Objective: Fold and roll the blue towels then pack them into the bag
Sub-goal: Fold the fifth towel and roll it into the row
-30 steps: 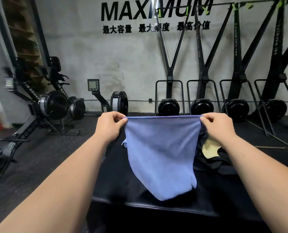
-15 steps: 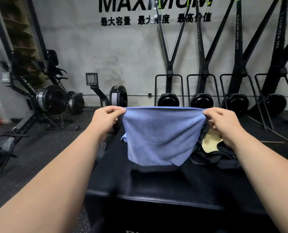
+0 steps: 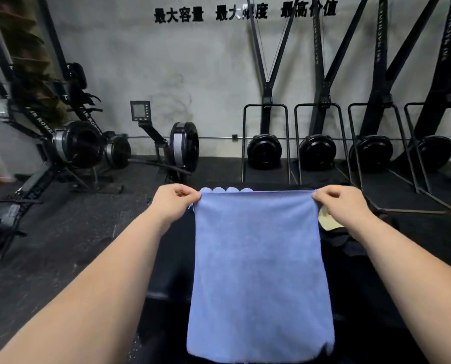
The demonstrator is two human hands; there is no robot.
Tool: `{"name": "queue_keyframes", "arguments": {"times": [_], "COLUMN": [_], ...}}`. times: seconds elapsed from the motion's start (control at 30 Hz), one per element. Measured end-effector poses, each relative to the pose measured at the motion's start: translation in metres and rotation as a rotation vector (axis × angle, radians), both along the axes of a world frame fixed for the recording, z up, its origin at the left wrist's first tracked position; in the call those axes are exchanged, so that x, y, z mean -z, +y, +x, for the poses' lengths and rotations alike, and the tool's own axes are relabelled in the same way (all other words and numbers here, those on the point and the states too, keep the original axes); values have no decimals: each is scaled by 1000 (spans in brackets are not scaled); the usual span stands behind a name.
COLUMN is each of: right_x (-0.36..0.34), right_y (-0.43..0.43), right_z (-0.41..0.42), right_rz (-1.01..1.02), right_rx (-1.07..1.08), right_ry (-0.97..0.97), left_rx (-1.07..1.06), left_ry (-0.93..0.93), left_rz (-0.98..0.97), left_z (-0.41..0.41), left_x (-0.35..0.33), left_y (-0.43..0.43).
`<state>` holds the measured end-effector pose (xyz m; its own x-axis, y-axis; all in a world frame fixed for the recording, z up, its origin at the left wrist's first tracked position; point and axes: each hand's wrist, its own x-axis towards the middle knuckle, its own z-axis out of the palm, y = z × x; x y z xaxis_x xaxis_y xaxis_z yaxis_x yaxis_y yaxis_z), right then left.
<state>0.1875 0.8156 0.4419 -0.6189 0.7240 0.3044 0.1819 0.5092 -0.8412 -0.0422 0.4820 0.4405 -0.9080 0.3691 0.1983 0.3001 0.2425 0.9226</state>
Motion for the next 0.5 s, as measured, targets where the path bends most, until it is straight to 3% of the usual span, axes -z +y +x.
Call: {"name": "queue_keyframes", "arguments": {"times": [0.1, 0.3, 0.5], "right_x": [52, 127, 141], "right_y": [-3, -5, 8], "right_z": [-7, -37, -76], "right_rz": [-66, -462, -469], "right_rx": [-17, 61, 94], "right_ry": [-145, -64, 86], "left_rx": [-72, -109, -155], "left_ry": [-36, -283, -206], "left_rz": [-131, -45, 63], "left_z": [2, -5, -26], "left_x": [51, 122, 125], "left_y": [11, 34, 64]}}
